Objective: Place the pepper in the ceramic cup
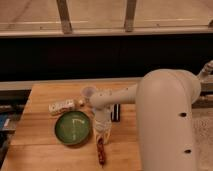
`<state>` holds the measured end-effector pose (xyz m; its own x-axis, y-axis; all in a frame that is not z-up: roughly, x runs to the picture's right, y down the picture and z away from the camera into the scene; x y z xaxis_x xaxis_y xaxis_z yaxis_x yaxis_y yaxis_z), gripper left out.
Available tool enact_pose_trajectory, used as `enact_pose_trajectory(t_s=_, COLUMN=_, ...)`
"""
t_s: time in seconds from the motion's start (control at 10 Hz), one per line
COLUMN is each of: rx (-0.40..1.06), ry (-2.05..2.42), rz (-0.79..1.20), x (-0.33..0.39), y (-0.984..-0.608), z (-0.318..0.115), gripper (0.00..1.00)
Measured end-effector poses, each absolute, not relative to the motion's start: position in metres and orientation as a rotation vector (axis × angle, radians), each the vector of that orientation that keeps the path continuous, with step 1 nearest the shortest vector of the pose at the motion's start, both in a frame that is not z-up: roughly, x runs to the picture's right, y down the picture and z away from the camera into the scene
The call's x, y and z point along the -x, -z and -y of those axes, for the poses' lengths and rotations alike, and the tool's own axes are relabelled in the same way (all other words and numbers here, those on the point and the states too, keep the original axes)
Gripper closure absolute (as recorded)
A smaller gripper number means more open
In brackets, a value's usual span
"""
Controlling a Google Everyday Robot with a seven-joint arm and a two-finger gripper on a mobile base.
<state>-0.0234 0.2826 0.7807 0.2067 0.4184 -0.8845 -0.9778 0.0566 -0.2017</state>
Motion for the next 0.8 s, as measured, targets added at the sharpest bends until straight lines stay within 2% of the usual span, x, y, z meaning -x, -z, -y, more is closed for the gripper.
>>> enact_pose_trajectory(t_s=0.3, rx=0.882, ry=-1.249, rz=-0.729, x=0.014, y=-0.779, z=-0.254, gripper=1.00)
enact_pose_trajectory(t_s=0.8, rx=0.734, ry=-1.325, rz=-0.583, x=-0.017, y=-0.777, z=-0.146, gripper=1.00)
